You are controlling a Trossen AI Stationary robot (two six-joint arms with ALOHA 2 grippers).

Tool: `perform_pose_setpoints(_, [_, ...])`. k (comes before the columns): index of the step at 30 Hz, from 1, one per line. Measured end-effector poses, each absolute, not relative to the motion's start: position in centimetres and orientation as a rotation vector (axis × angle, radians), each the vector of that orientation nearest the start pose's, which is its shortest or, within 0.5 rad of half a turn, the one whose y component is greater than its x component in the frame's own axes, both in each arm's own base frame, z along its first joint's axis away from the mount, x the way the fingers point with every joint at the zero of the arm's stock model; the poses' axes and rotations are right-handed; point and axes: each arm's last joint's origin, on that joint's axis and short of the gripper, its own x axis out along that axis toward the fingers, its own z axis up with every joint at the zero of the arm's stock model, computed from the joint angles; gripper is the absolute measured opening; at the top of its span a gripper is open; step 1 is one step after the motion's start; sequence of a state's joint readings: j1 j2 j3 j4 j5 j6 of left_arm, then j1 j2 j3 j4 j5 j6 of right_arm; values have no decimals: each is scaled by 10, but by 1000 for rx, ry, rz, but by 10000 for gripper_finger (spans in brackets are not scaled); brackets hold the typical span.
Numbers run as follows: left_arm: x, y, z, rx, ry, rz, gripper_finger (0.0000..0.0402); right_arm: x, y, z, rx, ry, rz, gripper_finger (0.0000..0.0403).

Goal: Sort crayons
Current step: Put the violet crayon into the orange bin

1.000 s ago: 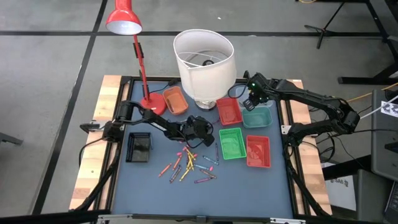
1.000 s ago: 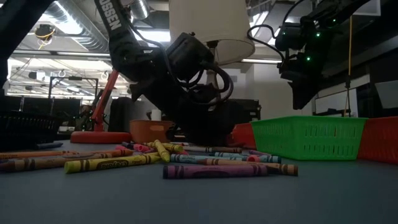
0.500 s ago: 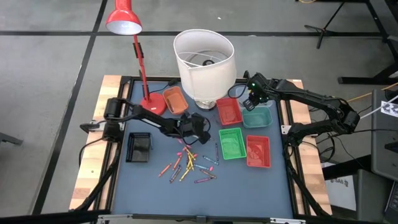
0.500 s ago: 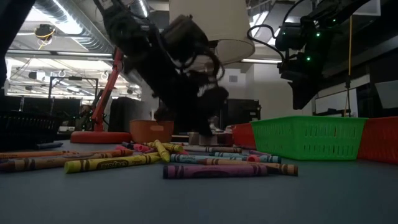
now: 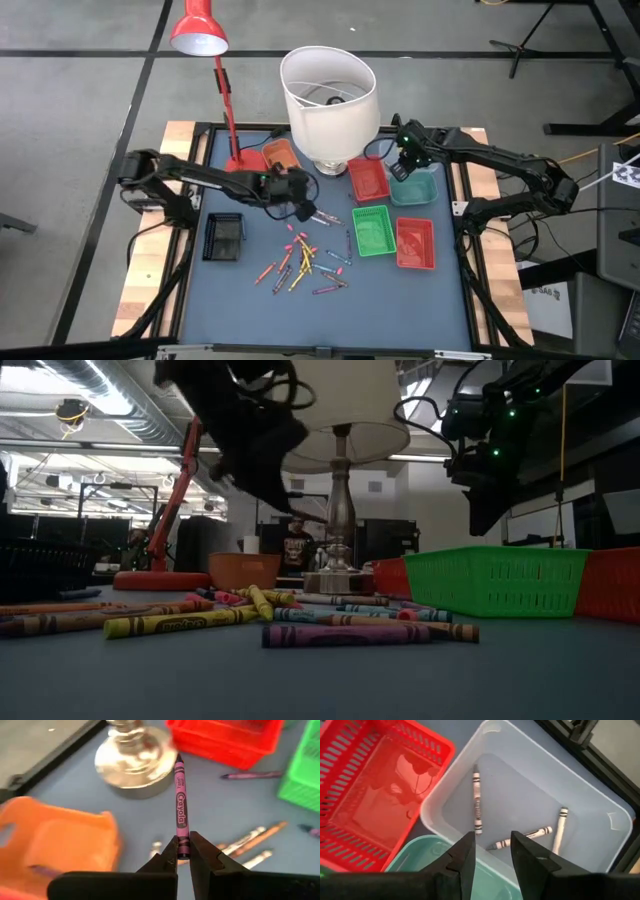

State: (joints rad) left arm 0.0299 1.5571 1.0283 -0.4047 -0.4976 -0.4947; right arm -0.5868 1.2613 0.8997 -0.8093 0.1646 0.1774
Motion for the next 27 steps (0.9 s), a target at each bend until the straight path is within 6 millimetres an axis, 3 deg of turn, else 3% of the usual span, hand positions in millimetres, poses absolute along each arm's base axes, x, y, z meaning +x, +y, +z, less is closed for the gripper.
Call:
perform_pose_setpoints(5, [286, 36, 229, -188, 910, 779, 8, 194, -118, 236, 357, 1116, -721, 122])
perform_pose_setpoints(9, [276, 49, 226, -146, 1019, 813, 8, 201, -106, 237, 308, 1118, -690, 122])
perform_pose_setpoints(19, [269, 75, 222, -113, 1088, 852, 11, 212, -77, 236, 254, 1139, -635, 122])
perform_pose_setpoints(27, [266, 87, 222, -118, 1099, 877, 41, 220, -48, 236, 255, 1131, -539, 122])
